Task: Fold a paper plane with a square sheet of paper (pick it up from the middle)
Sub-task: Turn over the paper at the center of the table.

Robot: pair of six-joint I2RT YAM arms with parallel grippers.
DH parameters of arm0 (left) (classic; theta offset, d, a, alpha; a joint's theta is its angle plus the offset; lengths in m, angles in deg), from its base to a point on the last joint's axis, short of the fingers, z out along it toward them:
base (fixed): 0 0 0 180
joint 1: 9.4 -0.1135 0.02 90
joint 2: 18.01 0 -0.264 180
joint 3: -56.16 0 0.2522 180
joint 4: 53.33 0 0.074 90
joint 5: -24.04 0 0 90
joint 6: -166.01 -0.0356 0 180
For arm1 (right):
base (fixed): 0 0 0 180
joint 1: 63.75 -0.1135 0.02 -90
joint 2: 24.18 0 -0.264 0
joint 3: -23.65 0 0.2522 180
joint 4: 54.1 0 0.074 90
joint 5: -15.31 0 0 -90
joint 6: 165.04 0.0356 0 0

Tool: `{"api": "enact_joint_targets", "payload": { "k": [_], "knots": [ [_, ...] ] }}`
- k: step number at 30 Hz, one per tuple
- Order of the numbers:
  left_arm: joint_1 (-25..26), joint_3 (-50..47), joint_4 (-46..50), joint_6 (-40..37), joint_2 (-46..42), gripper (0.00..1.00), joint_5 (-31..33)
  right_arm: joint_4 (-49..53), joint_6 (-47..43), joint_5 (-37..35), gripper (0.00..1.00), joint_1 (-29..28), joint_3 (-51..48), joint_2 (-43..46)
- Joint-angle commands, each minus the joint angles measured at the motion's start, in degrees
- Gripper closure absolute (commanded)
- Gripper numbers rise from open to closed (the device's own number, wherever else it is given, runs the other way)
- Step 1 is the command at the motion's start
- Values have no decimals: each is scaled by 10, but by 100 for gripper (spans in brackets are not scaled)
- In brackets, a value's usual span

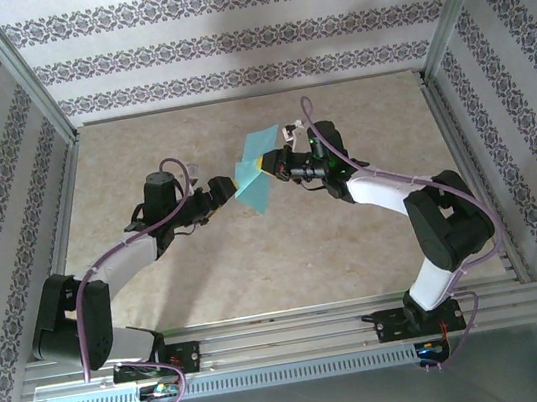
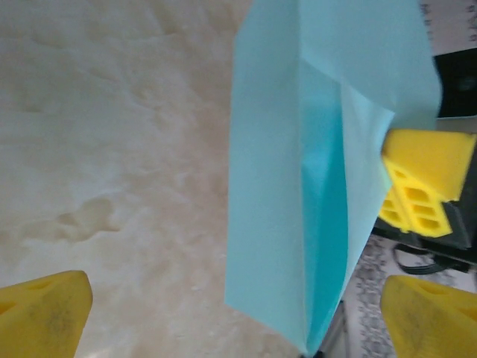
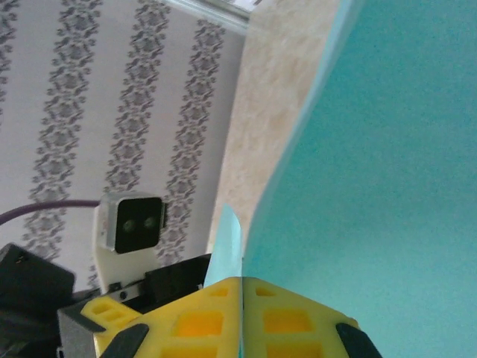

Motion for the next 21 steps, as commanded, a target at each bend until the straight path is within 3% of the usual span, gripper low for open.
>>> {"api": "enact_joint_targets", "payload": {
  "k": [1,5,12,21],
  "knots": [
    [12,-6,-112,75,9,0,-61,-81,67,71,96,2,29,-5],
    [17,-8,-188,130,30,4,-77,-140,108,99,95,2,35,-16],
    [16,-11,-286,195,41,36,-89,-141,99,106,95,5,21,-29],
    [7,-13,-235,158,1,50,-72,-142,94,111,95,10,13,-46]
  ]
}}
